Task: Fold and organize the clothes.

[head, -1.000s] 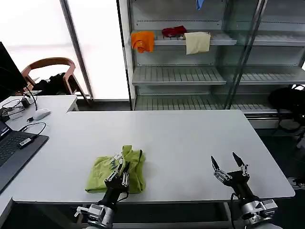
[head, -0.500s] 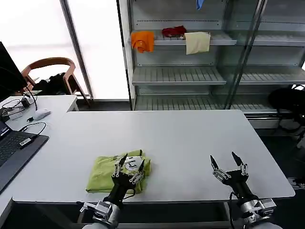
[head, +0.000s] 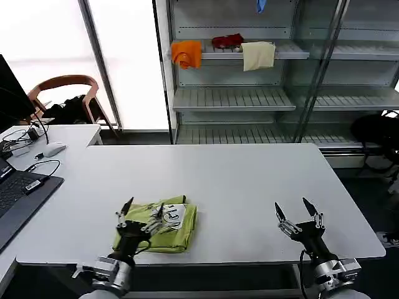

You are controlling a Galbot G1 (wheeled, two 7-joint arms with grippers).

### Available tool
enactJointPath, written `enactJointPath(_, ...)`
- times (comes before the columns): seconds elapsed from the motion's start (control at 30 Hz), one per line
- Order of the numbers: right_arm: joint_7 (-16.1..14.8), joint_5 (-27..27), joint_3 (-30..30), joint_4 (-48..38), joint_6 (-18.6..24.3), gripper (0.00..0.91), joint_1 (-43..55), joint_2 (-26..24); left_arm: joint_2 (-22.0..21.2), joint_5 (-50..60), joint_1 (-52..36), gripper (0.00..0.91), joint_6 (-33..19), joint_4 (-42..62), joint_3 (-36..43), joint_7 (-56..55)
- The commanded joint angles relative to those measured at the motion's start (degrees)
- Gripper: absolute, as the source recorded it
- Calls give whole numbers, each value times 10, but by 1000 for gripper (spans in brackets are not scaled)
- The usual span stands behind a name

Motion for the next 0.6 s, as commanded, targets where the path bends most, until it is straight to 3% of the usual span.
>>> enactJointPath(0.03,0,-2,-8,0,-1,907,7,1,13,-153,47,907,74,63,-138,-12)
enactJointPath(0.27,0,1,6,3,0,907,-4,-4,-2,-186,21,907,108,85,-114,10)
enactJointPath(0.6,1,1,7,3,0,907,-4,-1,-11,-247,-32,907,111,103,-108,20)
